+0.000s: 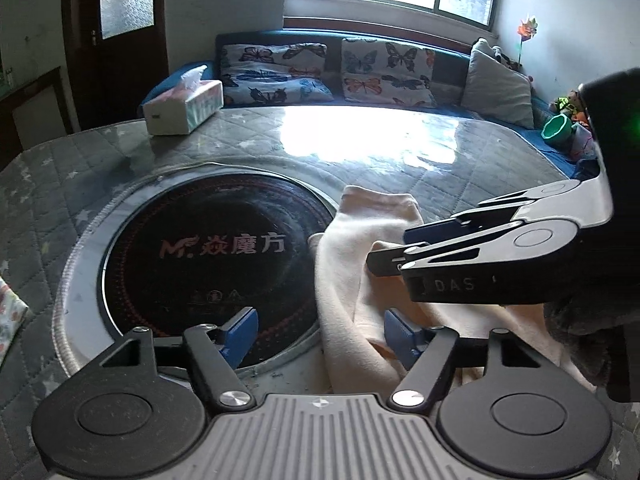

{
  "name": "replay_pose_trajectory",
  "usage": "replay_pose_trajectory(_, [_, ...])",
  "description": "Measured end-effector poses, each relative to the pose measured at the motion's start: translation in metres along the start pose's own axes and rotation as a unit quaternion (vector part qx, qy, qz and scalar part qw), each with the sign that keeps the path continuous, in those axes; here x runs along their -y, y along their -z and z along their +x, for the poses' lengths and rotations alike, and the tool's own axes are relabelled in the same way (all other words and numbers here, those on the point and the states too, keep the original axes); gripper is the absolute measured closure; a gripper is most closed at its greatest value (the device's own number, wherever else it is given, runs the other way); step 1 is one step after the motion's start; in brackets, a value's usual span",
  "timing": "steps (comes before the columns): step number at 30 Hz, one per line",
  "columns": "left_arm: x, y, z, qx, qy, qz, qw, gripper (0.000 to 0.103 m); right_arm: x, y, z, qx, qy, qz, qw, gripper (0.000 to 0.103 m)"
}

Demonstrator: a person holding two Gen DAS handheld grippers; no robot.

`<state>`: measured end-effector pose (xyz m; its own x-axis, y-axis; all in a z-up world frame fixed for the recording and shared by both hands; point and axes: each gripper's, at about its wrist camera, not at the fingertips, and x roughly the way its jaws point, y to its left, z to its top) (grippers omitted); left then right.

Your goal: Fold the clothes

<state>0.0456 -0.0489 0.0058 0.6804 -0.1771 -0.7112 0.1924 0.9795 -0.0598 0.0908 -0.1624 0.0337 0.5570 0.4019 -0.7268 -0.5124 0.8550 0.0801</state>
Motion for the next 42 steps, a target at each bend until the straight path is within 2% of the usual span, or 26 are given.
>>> replay_pose_trajectory(3, [-0.001,0.0,0.003,-0.002,0.003,-0.002,1.0,0.032,0.002,0.002,0.0,0.002,0.001,0.0,1.0,0.088])
replay_pose_trajectory(5, [-0.003,-0.001,0.004,-0.005,0.005,-0.006,1.0,0.032,0.002,0.005,-0.007,0.01,0.008,-0.003,1.0,0.093])
replay_pose_trajectory(11, [-0.003,-0.005,0.008,-0.005,0.011,-0.006,0.9999,0.03,0.008,0.012,-0.042,0.048,0.04,-0.002,0.998,0.095])
replay_pose_trajectory(19, [0.001,-0.006,0.016,-0.008,0.015,-0.001,0.9999,0.032,0.039,0.046,-0.125,0.106,0.114,0.046,0.987,0.095])
replay_pose_trajectory(22, [0.003,-0.005,0.016,-0.005,0.018,0.003,0.9998,0.036,0.051,0.067,-0.156,0.116,0.149,0.065,0.98,0.097])
replay_pose_trajectory(24, [0.005,-0.004,0.016,-0.002,0.019,0.007,0.9998,0.048,0.059,0.085,-0.175,0.12,0.174,0.08,0.974,0.098])
replay_pose_trajectory(26, [0.005,-0.003,0.015,0.0,0.02,0.008,0.9998,0.055,0.064,0.104,-0.194,0.118,0.203,0.094,0.967,0.1])
replay_pose_trajectory(27, [0.005,-0.003,0.015,0.0,0.021,0.008,0.9998,0.062,0.066,0.113,-0.201,0.116,0.215,0.101,0.964,0.1])
replay_pose_trajectory(29, [0.005,-0.002,0.015,0.001,0.022,0.005,0.9997,0.071,0.07,0.133,-0.214,0.107,0.233,0.121,0.959,0.1])
replay_pose_trajectory(32, [0.006,-0.001,0.014,0.003,0.023,0.005,0.9997,0.076,0.071,0.163,-0.224,0.083,0.247,0.147,0.954,0.1])
replay_pose_trajectory(35, [0.008,-0.001,0.013,0.003,0.021,0.006,0.9998,0.075,0.075,0.177,-0.226,0.072,0.241,0.167,0.953,0.095])
replay_pose_trajectory(37, [0.009,-0.002,0.012,0.006,0.013,0.009,0.9999,0.064,0.078,0.179,-0.223,0.07,0.24,0.176,0.952,0.088])
replay_pose_trajectory(38, [0.009,-0.003,0.012,0.008,0.01,0.009,0.9999,0.052,0.08,0.179,-0.22,0.07,0.24,0.179,0.952,0.085])
replay_pose_trajectory(39, [0.009,-0.005,0.012,0.01,0.007,0.009,0.9999,0.047,0.082,0.179,-0.216,0.069,0.237,0.185,0.951,0.079])
replay_pose_trajectory(40, [0.009,-0.006,0.013,0.013,0.004,0.009,0.9999,0.045,0.085,0.178,-0.211,0.067,0.235,0.19,0.951,0.072])
replay_pose_trajectory(42, [0.009,-0.009,0.016,0.01,-0.002,0.009,0.9999,0.042,0.093,0.176,-0.201,0.062,0.232,0.199,0.95,0.071])
